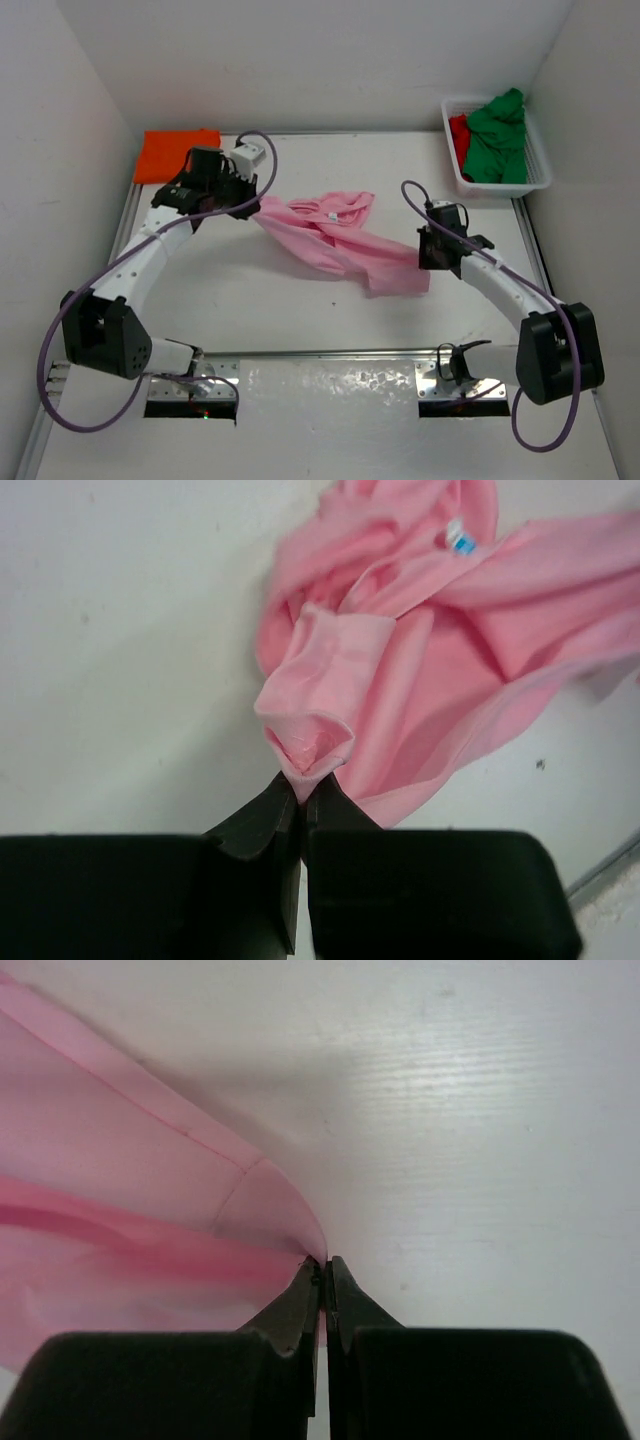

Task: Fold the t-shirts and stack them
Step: Flatten out the tshirt, then grap the side of the flattened tshirt closest away from the robot with both arms

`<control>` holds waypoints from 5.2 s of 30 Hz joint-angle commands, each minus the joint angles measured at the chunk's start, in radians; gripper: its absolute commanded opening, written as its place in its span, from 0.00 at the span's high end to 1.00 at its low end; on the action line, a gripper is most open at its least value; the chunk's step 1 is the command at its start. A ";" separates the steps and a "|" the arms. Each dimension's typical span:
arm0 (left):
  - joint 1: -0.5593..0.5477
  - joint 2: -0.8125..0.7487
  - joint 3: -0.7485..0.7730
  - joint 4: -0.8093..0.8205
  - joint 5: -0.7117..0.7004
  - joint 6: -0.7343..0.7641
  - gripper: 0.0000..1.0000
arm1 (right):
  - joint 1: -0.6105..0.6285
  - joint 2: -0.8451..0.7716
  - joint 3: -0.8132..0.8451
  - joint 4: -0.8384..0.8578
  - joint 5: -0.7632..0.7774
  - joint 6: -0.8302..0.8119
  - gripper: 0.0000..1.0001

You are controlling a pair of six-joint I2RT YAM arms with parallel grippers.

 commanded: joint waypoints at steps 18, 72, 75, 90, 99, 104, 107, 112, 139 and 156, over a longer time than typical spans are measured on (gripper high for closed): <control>0.032 -0.179 -0.307 -0.116 0.082 0.212 1.00 | 0.146 0.060 -0.088 -0.024 -0.005 0.052 0.01; 0.141 -0.133 0.997 -0.409 -0.134 0.167 1.00 | -0.030 -0.299 1.091 -0.279 -0.170 -0.176 1.00; 0.141 -0.147 0.939 -0.425 -0.142 0.172 1.00 | -0.030 -0.310 1.071 -0.318 -0.158 -0.172 1.00; 0.151 0.179 0.501 -0.138 -0.298 0.123 1.00 | -0.030 0.391 1.008 -0.037 -0.246 -0.195 1.00; 0.237 0.801 0.742 0.066 -0.332 0.019 1.00 | -0.048 1.230 1.622 0.058 -0.206 -0.138 0.94; 0.277 1.061 1.030 0.072 -0.370 -0.064 0.91 | -0.081 1.360 1.591 0.320 -0.117 0.018 0.46; 0.283 1.140 1.142 0.091 -0.370 -0.101 0.47 | -0.114 1.386 1.692 0.332 -0.047 0.071 0.37; 0.283 1.122 1.202 0.154 -0.419 -0.133 0.23 | -0.131 1.248 1.645 0.328 0.015 0.014 0.27; 0.112 0.101 -0.240 -0.159 -0.133 0.930 0.20 | -0.051 0.313 0.174 -0.065 -0.253 0.129 0.36; 0.069 0.134 -0.436 0.086 -0.218 0.876 0.28 | 0.005 0.379 0.042 0.066 -0.286 0.247 0.69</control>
